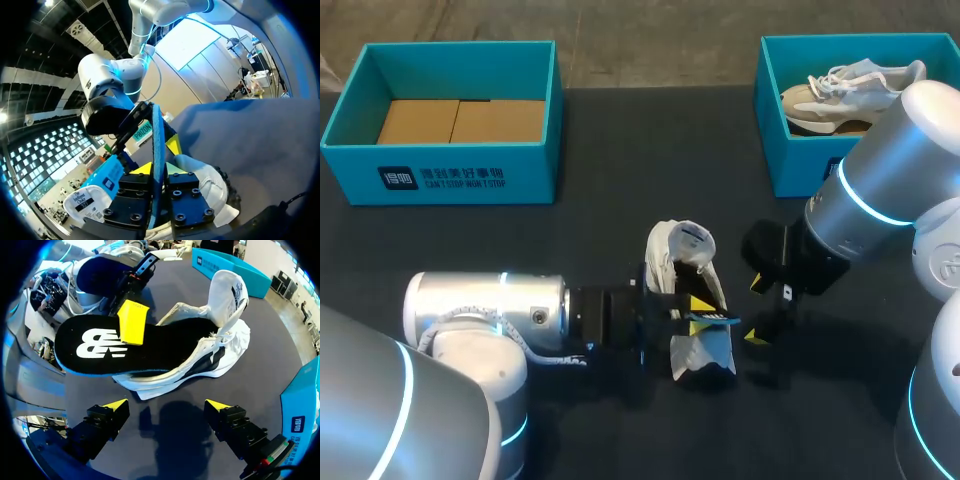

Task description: Take the shoe out of the shoebox, open the shoe tongue, remove and reinsert the insole, then place the shoe into the shoebox

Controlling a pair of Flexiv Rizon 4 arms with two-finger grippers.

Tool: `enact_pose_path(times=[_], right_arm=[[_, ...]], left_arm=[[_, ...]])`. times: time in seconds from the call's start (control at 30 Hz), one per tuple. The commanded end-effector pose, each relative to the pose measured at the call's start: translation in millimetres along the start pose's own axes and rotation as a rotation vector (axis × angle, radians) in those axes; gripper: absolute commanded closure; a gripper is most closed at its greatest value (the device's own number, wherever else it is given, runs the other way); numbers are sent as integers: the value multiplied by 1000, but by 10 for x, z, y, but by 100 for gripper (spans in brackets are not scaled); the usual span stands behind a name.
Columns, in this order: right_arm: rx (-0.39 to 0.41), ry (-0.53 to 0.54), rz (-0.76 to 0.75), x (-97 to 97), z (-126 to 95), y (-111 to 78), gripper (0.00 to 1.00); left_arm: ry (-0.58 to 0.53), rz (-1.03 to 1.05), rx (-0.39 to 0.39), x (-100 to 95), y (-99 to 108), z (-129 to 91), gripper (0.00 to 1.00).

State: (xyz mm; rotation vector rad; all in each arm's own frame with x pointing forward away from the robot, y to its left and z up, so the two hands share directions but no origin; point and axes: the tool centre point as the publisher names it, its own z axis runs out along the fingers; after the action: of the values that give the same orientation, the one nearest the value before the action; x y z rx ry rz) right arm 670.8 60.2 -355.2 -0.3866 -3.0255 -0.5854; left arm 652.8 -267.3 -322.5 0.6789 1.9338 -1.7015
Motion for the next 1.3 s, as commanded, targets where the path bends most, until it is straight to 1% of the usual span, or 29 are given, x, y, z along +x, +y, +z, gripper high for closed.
enact_pose_path(times=[0.03, 0.13, 0.27, 0.47, 0.7, 0.9, 1.03, 1.3], right_arm=[[1, -2, 0, 11, 6, -1, 0], [1, -2, 0, 11, 6, -1, 0], [1, -2, 0, 11, 6, -1, 0], [1, -2, 0, 11, 6, -1, 0], [1, -2, 0, 11, 6, -1, 0], [1, -2, 0, 11, 6, -1, 0], [1, -2, 0, 11, 6, -1, 0], [1, -2, 0, 11, 6, -1, 0]], left_arm=[[3, 5, -3, 15, -58, 17, 100], [11, 9, 2, 30, -68, 43, 100], [20, 14, -4, 56, -28, 63, 100], [18, 19, -18, 47, 84, 76, 100], [12, 25, -74, 28, 215, 91, 100], [-3, 25, -105, 5, 318, 77, 100], [-22, 22, -136, -14, 354, 67, 100], [-18, 9, -156, -22, 387, 56, 100]])
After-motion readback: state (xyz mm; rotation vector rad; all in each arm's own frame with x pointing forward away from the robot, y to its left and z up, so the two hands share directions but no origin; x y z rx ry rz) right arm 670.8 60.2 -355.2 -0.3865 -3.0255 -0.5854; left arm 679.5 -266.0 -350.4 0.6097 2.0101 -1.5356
